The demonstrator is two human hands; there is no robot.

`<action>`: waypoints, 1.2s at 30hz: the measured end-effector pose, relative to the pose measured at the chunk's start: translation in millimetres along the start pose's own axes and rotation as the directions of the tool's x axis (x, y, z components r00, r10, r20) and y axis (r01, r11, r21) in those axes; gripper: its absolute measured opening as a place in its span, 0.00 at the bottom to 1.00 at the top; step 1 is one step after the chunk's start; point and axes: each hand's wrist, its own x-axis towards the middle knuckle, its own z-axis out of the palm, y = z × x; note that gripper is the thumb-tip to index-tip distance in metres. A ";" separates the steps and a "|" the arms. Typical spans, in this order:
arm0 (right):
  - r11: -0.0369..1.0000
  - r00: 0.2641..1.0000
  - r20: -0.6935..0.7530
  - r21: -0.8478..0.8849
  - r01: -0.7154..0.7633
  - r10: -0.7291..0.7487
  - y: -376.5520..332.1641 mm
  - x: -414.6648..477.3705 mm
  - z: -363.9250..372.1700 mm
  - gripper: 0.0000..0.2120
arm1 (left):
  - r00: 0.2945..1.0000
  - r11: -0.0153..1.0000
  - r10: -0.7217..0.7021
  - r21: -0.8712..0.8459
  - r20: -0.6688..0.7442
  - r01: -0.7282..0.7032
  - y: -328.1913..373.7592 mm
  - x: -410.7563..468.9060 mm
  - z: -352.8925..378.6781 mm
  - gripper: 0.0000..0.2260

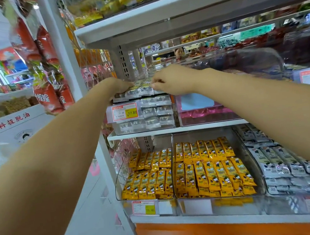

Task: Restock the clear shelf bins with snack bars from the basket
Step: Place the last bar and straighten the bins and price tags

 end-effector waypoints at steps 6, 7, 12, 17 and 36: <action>0.998 0.988 -0.144 -0.040 -0.055 0.049 -4.8 -14.1 22.6 0.15 | 0.905 0.975 0.221 0.053 -0.363 -0.217 -16.8 -16.2 19.4 0.21; 0.997 0.984 -0.168 -0.040 -0.060 0.052 -6.8 -17.2 25.2 0.15 | 0.881 0.971 0.234 0.057 -0.412 -0.232 -20.5 -18.9 23.7 0.22; 0.994 0.914 -0.392 -0.042 0.097 -0.105 -28.6 -47.0 30.6 0.13 | 0.714 0.900 0.434 0.224 -0.549 -0.375 -42.0 -45.2 47.2 0.22; 0.993 0.956 -0.267 -0.029 0.118 -0.122 -44.7 -92.9 58.3 0.12 | 0.586 0.816 0.542 0.210 -0.602 -0.539 -70.6 -84.3 90.5 0.16; 0.956 0.807 0.536 0.003 -0.293 0.246 51.9 -221.9 202.6 0.38 | 0.630 0.584 0.727 0.238 0.272 -0.777 -75.9 -69.0 266.6 0.35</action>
